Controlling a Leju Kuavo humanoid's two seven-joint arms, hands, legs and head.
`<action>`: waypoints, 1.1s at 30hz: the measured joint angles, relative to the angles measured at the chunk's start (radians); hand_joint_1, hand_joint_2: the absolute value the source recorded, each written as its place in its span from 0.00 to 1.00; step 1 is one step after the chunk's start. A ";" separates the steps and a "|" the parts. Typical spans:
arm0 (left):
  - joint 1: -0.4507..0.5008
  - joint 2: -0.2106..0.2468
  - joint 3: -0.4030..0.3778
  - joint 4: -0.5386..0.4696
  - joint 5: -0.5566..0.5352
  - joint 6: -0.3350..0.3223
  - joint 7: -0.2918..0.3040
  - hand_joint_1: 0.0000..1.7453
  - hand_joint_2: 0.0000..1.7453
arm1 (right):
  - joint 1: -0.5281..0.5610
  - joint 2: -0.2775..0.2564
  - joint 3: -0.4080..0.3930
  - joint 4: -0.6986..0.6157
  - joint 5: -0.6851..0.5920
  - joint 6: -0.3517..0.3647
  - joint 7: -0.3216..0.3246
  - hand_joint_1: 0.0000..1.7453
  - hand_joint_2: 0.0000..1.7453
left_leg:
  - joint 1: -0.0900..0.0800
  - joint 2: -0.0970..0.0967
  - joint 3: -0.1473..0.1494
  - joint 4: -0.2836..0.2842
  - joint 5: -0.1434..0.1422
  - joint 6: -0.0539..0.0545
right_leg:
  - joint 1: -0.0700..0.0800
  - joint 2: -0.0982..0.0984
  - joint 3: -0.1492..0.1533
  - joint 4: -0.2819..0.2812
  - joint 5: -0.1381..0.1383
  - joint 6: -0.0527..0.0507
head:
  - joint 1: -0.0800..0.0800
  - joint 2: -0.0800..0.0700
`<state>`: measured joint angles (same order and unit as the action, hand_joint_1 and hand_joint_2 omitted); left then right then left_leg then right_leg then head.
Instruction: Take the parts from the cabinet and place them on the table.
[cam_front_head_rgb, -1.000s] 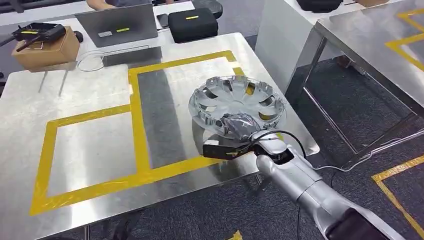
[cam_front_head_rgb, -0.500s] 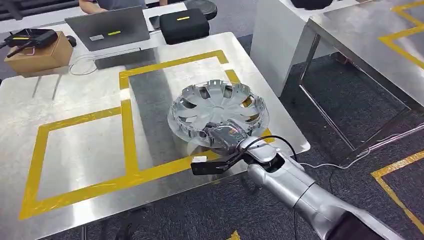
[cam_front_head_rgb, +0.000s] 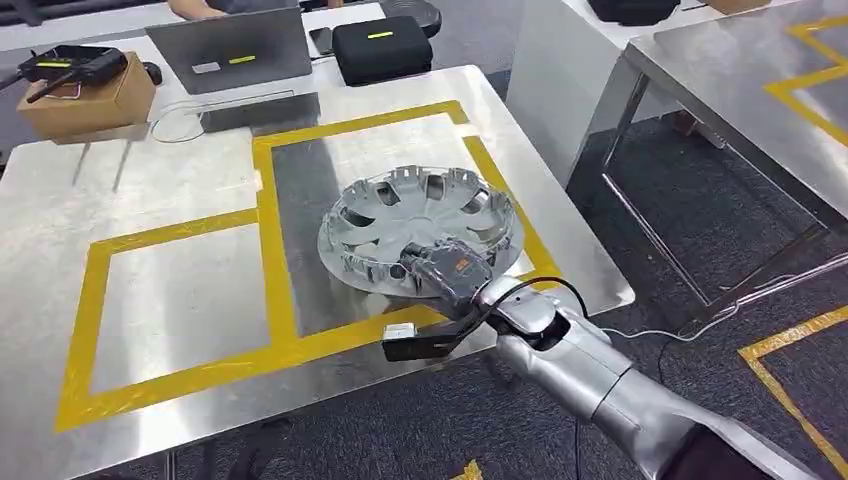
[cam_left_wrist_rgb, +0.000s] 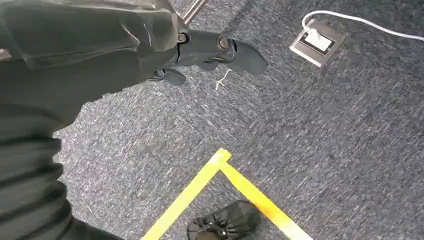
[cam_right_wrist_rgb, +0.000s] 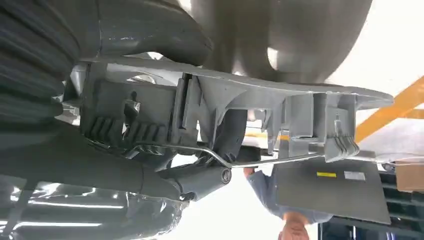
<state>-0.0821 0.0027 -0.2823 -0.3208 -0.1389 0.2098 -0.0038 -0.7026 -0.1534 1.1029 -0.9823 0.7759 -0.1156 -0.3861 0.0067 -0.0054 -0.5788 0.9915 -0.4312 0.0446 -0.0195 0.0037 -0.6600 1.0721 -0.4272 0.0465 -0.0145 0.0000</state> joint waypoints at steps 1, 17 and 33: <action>0.000 0.000 -0.002 0.000 0.002 0.001 -0.003 0.00 1.00 | -0.004 -0.002 0.004 0.000 -0.002 -0.004 0.000 1.00 1.00 | -0.003 0.000 -0.005 0.005 -0.004 -0.006 | 0.001 -0.004 0.033 -0.067 0.008 -0.005 | 0.001 0.000; 0.003 0.013 -0.017 0.019 0.049 0.008 0.016 0.00 0.00 | -0.031 -0.005 0.061 -0.018 -0.074 0.016 0.011 0.00 0.00 | -0.001 0.004 -0.014 0.017 -0.015 -0.026 | 0.012 0.006 0.040 -0.068 0.014 -0.045 | -0.005 0.000; 0.000 0.020 -0.053 0.019 0.097 0.015 0.007 0.00 0.00 | -0.079 -0.015 0.090 -0.016 -0.115 0.133 0.097 0.00 0.00 | -0.007 0.003 -0.008 0.010 -0.006 -0.014 | 0.002 -0.001 0.048 -0.069 0.006 -0.017 | -0.003 0.000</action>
<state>-0.0820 0.0225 -0.3353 -0.3017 -0.0416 0.2247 0.0035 -0.7813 -0.1682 1.1933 -0.9987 0.6611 0.0176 -0.2892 -0.0004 -0.0024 -0.5866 1.0013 -0.4370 0.0309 -0.0170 0.0023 -0.6118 1.0030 -0.4214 0.0297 -0.0176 0.0000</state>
